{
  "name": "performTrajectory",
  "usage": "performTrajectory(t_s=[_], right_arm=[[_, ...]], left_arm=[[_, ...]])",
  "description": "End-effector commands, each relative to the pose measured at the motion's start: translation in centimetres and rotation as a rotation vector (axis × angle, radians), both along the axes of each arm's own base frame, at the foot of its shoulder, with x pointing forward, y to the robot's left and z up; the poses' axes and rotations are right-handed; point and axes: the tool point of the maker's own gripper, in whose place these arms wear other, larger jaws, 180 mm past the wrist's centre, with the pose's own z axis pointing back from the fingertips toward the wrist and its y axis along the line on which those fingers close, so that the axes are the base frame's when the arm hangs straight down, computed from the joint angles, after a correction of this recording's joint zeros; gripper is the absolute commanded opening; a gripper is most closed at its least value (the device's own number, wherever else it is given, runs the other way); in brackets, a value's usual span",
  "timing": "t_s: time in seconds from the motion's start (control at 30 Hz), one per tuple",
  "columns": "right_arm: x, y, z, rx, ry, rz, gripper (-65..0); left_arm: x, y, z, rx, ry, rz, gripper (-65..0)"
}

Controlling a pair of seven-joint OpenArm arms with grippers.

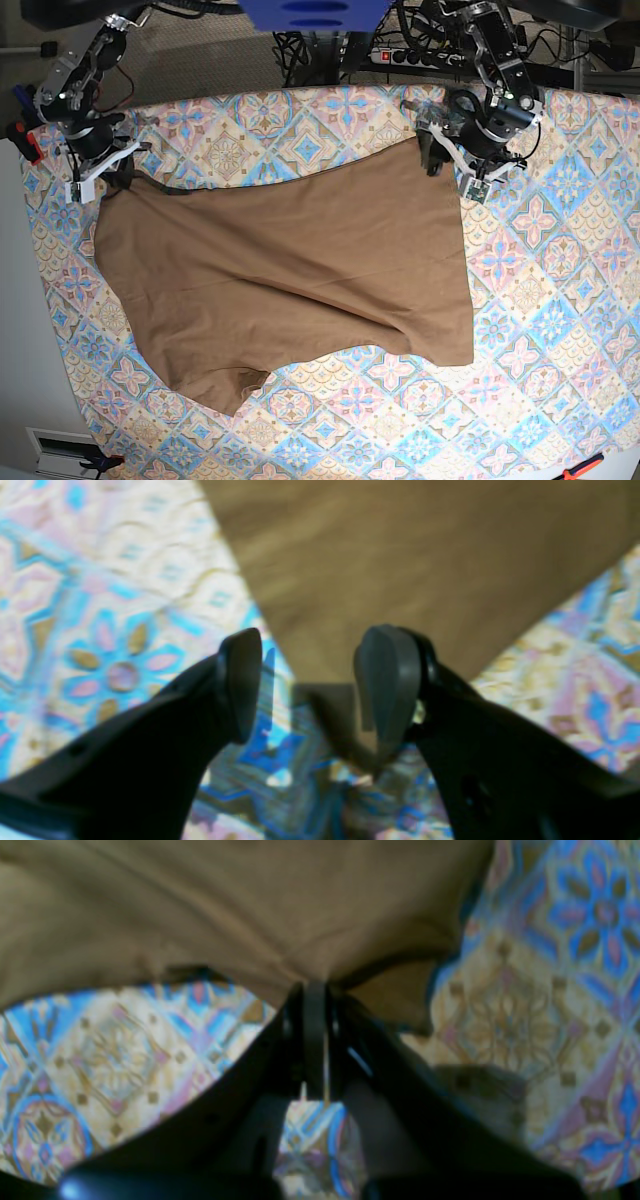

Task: Layout the t-shirt on the table in an organized manner, then fold the t-shirt properly
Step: 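Pull the held hem taut between both grippers, stretching the shirt flat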

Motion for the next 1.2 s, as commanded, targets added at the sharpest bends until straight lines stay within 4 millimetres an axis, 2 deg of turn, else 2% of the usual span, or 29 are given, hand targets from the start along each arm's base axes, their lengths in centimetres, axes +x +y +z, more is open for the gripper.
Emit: performTrajectory(t_s=[0.0, 0.07, 0.2, 0.27, 0.4, 0.5, 0.57, 0.67, 0.8, 0.87, 1.17], right_arm=[[1.1, -0.3, 1.5, -0.011, -0.062, 0.005, -65.0], [1.0, -0.3, 1.5, -0.011, -0.061, 0.005, -65.0], [0.6, -0.3, 1.2, -0.011, -0.050, 0.005, -65.0], [0.2, -0.3, 1.0, -0.012, -0.039, 0.006, -65.0], [0.1, -0.3, 0.9, -0.011, -0.036, 0.005, -65.0], [0.1, -0.3, 0.9, -0.011, -0.036, 0.005, -65.0], [0.1, -0.3, 0.9, -0.010, -0.035, 0.005, -65.0], [0.2, -0.3, 1.0, -0.011, -0.039, 0.005, -65.0], [0.5, 1.1, 0.6, 0.002, -0.030, 0.046, -65.0], [0.5, 1.5, 0.5, 0.006, -0.028, 0.057, -65.0], [0.6, 1.7, 0.5, 0.008, -0.027, 0.063, -65.0]], left_arm=[[0.4, 0.0, 0.8, -0.005, -0.034, 0.004, -31.0], [-0.4, -0.6, -0.2, -0.028, 0.000, 0.011, -31.0], [-1.4, -0.6, -0.9, -0.037, 0.026, 0.021, -31.0], [-2.0, -0.1, -1.0, -0.042, 0.032, 0.052, -31.0], [-3.2, 2.2, -0.9, -0.012, 0.043, 0.123, -31.0], [-4.1, 3.0, -1.4, -0.005, 0.068, 0.147, -31.0], [-4.6, 2.5, -2.3, -0.021, 0.094, 0.140, -31.0], [-4.4, 0.5, -3.2, -0.059, 0.115, 0.094, -31.5], [-3.4, -2.9, -2.5, -0.155, 0.081, 0.027, -31.6], [-3.0, -3.8, -2.0, -0.200, 0.058, 0.017, -31.6], [-2.6, -4.3, -1.4, -0.246, 0.034, 0.018, -31.7]])
